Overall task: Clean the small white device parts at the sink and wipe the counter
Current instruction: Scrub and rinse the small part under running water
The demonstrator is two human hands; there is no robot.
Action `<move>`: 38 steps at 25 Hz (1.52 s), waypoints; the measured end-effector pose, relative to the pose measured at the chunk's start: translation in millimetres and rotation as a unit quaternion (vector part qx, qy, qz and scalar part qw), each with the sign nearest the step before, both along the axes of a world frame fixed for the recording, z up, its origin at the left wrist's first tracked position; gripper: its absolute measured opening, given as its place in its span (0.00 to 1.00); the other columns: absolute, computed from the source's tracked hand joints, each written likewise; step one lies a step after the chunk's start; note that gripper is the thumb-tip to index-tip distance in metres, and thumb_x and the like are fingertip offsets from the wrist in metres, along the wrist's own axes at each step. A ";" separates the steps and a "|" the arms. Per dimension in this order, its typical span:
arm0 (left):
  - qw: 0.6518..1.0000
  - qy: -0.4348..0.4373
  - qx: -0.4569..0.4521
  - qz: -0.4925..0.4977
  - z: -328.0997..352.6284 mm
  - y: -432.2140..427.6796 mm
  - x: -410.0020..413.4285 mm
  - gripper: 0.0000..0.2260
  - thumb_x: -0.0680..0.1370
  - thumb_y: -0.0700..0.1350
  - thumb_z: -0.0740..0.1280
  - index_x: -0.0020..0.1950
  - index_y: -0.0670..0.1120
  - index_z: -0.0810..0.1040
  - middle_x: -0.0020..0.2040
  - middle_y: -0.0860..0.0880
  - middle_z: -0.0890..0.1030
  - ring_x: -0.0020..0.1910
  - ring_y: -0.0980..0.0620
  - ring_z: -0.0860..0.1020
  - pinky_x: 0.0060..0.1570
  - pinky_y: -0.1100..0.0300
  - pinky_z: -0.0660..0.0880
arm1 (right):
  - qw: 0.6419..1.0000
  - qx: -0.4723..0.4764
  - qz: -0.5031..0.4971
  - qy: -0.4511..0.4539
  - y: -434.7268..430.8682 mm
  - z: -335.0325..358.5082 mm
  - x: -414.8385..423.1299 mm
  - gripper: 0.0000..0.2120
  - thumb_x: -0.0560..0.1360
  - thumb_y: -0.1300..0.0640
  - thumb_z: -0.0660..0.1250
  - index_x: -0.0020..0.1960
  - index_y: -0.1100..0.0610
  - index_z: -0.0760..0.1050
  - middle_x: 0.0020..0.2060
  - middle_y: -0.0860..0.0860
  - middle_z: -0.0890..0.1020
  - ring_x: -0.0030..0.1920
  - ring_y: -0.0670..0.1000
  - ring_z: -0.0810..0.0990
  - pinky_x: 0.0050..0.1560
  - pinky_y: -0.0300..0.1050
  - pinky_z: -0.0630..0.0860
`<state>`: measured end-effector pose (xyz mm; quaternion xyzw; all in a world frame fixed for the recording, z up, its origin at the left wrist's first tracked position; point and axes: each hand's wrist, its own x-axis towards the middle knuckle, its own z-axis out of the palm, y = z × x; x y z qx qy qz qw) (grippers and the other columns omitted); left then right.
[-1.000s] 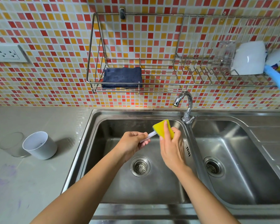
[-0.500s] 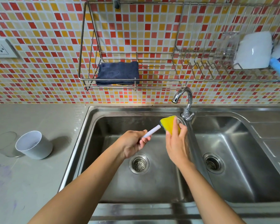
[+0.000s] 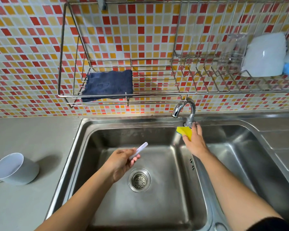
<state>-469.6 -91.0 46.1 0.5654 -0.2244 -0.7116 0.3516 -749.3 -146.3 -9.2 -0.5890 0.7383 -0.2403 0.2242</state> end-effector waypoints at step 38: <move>0.996 0.025 -0.047 -0.074 6.0 -37.8 -101.4 0.08 0.79 0.34 0.61 0.43 0.39 0.77 0.33 0.47 0.79 0.27 0.60 0.77 0.29 0.73 0.73 | 0.984 -0.151 0.056 0.073 33.3 15.9 39.4 0.28 0.76 0.49 0.49 0.72 0.62 0.58 0.66 0.62 0.67 0.60 0.63 0.70 0.59 0.54 0.69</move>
